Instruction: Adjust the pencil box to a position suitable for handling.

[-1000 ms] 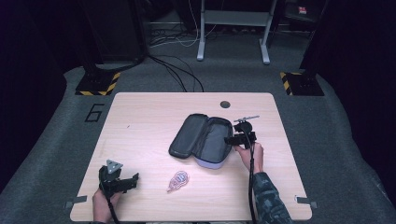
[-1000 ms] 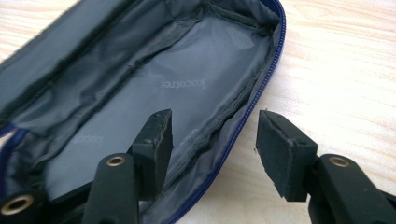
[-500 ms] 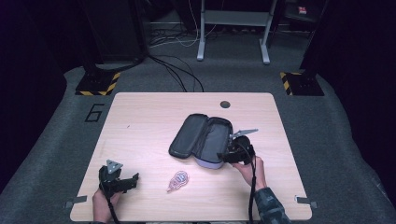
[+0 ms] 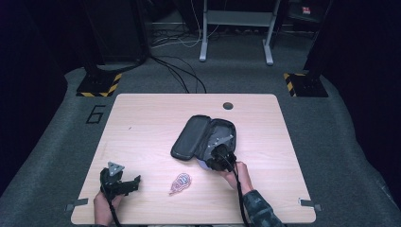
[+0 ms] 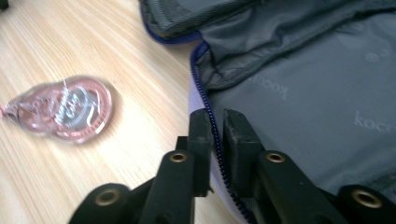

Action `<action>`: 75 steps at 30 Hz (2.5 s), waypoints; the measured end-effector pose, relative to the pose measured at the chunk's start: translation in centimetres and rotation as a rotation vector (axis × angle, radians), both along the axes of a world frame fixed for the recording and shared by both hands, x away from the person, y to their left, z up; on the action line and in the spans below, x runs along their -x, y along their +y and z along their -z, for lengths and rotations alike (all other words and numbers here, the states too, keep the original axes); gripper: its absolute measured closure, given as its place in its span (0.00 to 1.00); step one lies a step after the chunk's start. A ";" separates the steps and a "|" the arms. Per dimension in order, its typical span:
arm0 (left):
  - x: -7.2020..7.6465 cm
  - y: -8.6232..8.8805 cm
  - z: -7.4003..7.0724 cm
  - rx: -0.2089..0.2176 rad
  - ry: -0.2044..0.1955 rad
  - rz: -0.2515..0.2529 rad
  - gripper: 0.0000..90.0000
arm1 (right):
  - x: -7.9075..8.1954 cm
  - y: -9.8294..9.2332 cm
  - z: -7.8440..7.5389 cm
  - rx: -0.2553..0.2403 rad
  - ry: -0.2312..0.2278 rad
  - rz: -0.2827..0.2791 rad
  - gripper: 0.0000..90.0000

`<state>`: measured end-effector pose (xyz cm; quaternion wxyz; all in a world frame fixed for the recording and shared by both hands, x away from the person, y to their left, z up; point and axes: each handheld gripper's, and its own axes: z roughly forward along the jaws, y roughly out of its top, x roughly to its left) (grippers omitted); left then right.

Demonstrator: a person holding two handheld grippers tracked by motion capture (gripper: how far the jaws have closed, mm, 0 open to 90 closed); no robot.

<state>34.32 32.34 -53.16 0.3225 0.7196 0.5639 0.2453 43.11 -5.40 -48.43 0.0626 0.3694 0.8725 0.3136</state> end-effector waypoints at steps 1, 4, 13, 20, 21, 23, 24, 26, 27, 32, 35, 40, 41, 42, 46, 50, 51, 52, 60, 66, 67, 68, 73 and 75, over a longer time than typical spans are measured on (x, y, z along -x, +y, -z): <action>0.0 0.0 0.0 0.000 0.000 0.000 0.09 | -0.2 0.5 0.0 -0.004 -0.002 -0.001 0.94; 0.0 0.0 0.0 0.000 0.000 0.000 0.09 | -0.4 1.2 0.0 -0.009 -0.002 0.003 0.95; 0.0 0.0 0.0 0.000 -0.001 -0.001 0.09 | -2.6 4.7 0.2 -0.025 0.017 0.020 0.95; 0.0 0.0 0.0 0.000 0.000 0.000 0.09 | -4.2 6.8 0.1 -0.038 0.019 -0.014 0.65; 0.0 0.0 0.0 0.000 0.000 0.000 0.09 | -4.3 6.5 -0.1 -0.043 0.022 -0.004 0.60; 0.0 0.0 0.0 0.000 0.001 0.000 0.09 | -4.5 5.2 -0.8 -0.066 0.003 0.006 0.55; 0.0 0.0 0.0 0.000 0.000 0.000 0.09 | -4.6 4.5 -1.3 -0.084 0.002 0.037 0.52; 0.0 0.0 0.0 0.000 0.000 0.000 0.09 | -5.1 2.6 -2.1 -0.099 -0.019 0.078 0.51; 0.0 0.0 0.0 0.000 0.000 0.000 0.09 | -5.1 2.6 -2.1 -0.099 -0.019 0.078 0.51; 0.0 0.0 0.0 0.000 0.000 0.000 0.09 | -7.4 -2.0 -3.2 -0.067 -0.106 0.228 0.50; 0.0 0.0 0.0 0.000 0.000 0.000 0.09 | -9.1 -4.3 -3.1 -0.058 -0.122 0.327 0.51; 0.0 0.1 0.0 -0.009 -0.001 0.006 0.09 | -11.6 -5.6 -1.8 0.024 -0.142 0.377 0.55; 0.0 0.1 0.0 -0.009 -0.001 0.006 0.09 | -11.6 -5.6 -1.8 0.024 -0.142 0.377 0.55; 0.0 0.1 0.0 -0.009 -0.001 0.006 0.09 | -12.3 -5.5 -1.1 0.039 -0.113 0.381 0.55; 0.0 0.1 0.0 -0.010 0.000 0.006 0.09 | -13.0 -5.7 -0.5 0.022 -0.086 0.422 0.72; 0.0 0.1 0.0 -0.009 -0.001 0.006 0.09 | -13.2 -6.1 -0.5 0.030 -0.085 0.421 0.91; 0.0 0.1 0.0 -0.009 -0.001 0.006 0.09 | -13.2 -6.1 -0.5 0.030 -0.085 0.421 0.91; 0.0 0.1 0.0 -0.009 0.000 0.006 0.09 | -13.2 -6.4 -0.2 0.023 -0.077 0.450 0.95; 0.0 0.1 0.0 -0.008 -0.001 0.005 0.09 | -13.0 -7.5 0.0 -0.003 -0.051 0.559 0.97; 0.0 0.1 0.0 -0.008 -0.001 0.005 0.09 | -11.9 -9.9 0.1 -0.079 -0.017 0.687 0.96; 0.0 0.1 0.0 -0.008 -0.001 0.005 0.09 | -11.9 -9.9 0.1 -0.079 -0.017 0.687 0.96; 0.0 0.1 0.0 -0.008 0.000 0.005 0.09 | -11.2 -10.2 0.1 -0.087 -0.012 0.681 0.94; 0.0 0.1 0.0 -0.009 0.000 0.005 0.09 | -9.6 -10.4 0.3 -0.084 -0.016 0.625 0.94; 0.0 0.1 0.0 -0.008 0.000 0.005 0.09 | -8.7 -10.4 0.4 -0.080 -0.025 0.592 0.94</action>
